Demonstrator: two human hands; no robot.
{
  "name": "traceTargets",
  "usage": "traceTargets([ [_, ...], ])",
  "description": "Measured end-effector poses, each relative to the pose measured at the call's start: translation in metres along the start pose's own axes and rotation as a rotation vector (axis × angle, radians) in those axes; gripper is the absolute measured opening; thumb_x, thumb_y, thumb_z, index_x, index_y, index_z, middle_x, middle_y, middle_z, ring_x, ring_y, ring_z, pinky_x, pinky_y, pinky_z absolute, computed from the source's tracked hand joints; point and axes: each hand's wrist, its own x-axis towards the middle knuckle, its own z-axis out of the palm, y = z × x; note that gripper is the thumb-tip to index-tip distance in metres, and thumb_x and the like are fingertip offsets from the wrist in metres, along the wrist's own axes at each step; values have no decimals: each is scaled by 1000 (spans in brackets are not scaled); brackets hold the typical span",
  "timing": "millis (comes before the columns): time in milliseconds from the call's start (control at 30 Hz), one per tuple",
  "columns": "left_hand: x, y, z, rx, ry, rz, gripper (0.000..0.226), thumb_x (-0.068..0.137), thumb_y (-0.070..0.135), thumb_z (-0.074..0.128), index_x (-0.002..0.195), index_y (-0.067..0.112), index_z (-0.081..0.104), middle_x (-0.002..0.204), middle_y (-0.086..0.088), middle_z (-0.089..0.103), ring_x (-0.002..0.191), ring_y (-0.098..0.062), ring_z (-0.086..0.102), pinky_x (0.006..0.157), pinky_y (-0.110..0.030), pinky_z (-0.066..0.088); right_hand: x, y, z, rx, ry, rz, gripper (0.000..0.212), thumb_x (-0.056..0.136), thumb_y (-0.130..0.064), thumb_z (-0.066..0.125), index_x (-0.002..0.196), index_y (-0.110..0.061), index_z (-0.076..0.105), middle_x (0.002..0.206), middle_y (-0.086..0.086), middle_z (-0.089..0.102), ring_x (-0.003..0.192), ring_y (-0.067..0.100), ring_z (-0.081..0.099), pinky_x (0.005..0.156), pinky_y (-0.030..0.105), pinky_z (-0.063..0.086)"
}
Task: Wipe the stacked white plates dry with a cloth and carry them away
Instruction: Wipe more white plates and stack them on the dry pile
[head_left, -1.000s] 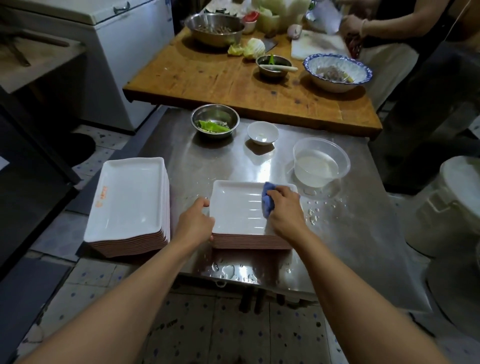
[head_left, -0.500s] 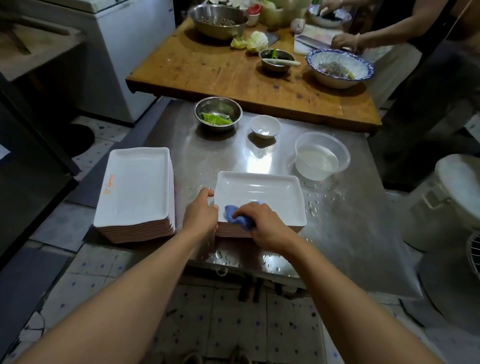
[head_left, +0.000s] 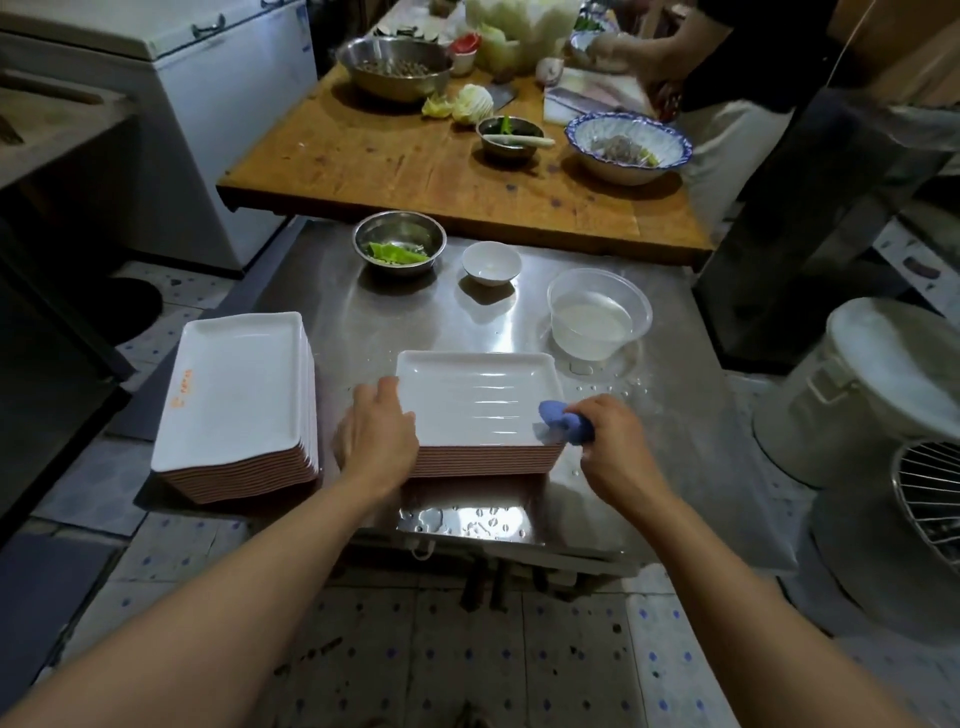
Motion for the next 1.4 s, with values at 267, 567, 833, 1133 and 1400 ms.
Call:
traceTargets([
  [267, -27, 41, 15, 304, -96, 479, 23, 91, 30, 55, 110, 21, 63, 112, 3, 49, 108, -17, 41, 73, -27, 32, -10, 4, -15, 513, 74, 254, 22, 86, 0, 45, 81, -12, 63, 61, 5, 54, 44, 16, 53, 50, 33, 50],
  [567, -28, 45, 2, 185, -2, 562, 11, 81, 6, 63, 81, 12, 72, 86, -1, 62, 88, -23, 54, 59, -30, 33, -21, 3, -23, 559, 128, 318, 25, 84, 3, 50, 79, -17, 64, 73, 15, 64, 48, 16, 62, 61, 44, 59],
  [833, -3, 68, -43, 110, 163, 554, 10, 91, 19, 54, 93, 11, 58, 83, -10, 65, 77, -32, 56, 63, -31, 24, -24, -19, -44, 593, 233, 288, 15, 84, -7, 53, 88, -15, 66, 66, 8, 66, 64, 27, 66, 71, 47, 57],
  [1133, -21, 59, -113, -551, 100, 251, 12, 94, 15, 48, 85, 14, 56, 77, -2, 62, 76, -23, 57, 68, -36, 43, -21, -81, -78, 563, 455, 9, 23, 90, -6, 57, 109, -17, 65, 89, -8, 60, 78, 3, 61, 72, 22, 55],
  [1400, -48, 33, -155, -1103, -75, 5, 20, 98, 8, 44, 85, 14, 58, 73, -2, 63, 63, -10, 58, 58, -22, 50, -16, -167, -75, 213, 379, -415, 59, 75, 2, 61, 133, -7, 52, 140, 12, 46, 131, 27, 37, 111, 22, 20],
])
